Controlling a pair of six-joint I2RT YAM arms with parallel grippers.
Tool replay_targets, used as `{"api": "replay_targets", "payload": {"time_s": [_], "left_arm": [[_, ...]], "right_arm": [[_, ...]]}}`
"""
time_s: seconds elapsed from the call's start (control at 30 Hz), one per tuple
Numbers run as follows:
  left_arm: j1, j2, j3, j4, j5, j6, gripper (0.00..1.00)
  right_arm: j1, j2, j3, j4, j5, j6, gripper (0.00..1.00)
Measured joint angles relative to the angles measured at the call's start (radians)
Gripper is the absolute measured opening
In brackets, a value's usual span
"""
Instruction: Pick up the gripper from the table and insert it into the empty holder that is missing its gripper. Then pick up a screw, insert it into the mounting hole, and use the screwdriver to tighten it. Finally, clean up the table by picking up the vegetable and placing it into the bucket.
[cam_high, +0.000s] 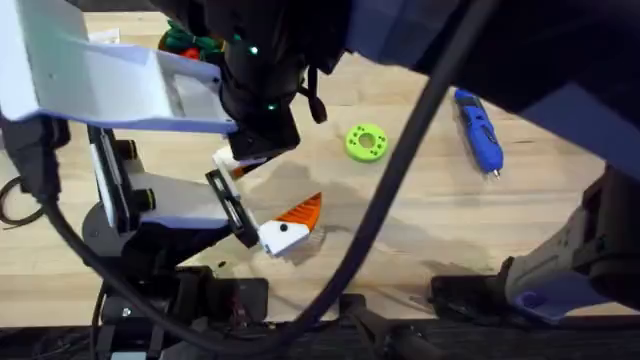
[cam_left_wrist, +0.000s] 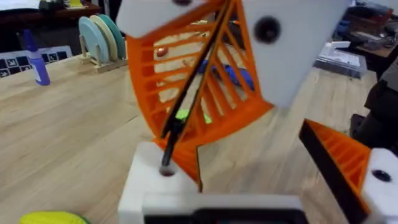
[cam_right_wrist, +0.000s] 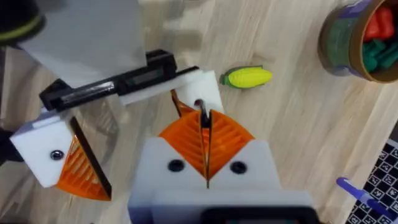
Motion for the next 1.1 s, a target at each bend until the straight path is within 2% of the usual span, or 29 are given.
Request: {"api": "replay_targets", "payload": {"time_s": [1.1], "left_arm": [[0.000, 0.000, 0.000, -0.001, 0.002, 0.000, 0.987]], "right_arm": [[0.010, 0.031, 0.000, -0.002, 0.000, 0.000, 0.006]]}}
